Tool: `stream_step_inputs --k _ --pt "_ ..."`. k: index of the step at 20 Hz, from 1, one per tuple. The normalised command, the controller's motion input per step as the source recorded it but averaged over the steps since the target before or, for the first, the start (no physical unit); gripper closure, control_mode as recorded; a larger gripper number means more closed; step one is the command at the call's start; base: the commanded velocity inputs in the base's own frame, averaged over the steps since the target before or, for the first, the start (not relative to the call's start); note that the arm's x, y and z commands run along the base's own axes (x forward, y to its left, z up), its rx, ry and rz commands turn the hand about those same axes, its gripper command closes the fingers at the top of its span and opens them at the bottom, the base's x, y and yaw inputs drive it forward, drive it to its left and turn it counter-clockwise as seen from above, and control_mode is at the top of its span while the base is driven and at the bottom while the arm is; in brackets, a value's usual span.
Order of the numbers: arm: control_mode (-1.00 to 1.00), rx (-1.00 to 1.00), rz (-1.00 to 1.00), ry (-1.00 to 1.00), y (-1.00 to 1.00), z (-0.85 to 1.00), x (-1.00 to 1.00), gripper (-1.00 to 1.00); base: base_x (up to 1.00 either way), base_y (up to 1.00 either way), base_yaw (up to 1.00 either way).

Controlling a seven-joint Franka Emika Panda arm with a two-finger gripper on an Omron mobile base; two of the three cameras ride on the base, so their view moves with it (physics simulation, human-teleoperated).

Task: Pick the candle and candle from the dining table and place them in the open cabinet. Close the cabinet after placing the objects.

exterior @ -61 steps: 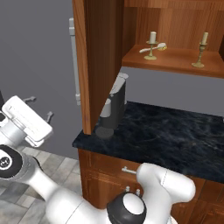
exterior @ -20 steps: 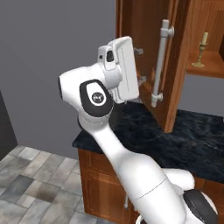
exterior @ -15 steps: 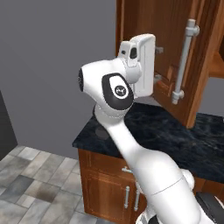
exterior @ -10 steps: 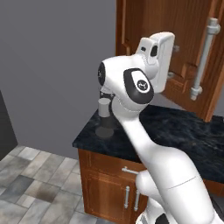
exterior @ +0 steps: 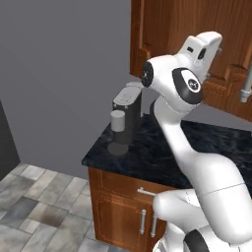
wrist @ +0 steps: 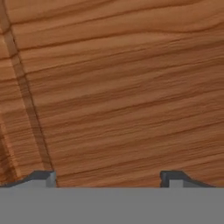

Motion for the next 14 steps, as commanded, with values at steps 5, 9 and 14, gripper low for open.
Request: stream_step_inputs --k 5,9,14 --pt "-1.00 0.10 0.06 -0.11 -0.95 0.00 0.47 -1.00 0.00 0.00 0.00" --pt "-1.00 0.10 0.07 -0.07 -0.97 0.00 0.52 -1.00 0.00 0.00 0.00" --pt "-1.00 0.10 0.08 -0.05 -0.99 0.00 0.58 -1.00 0.00 0.00 0.00"
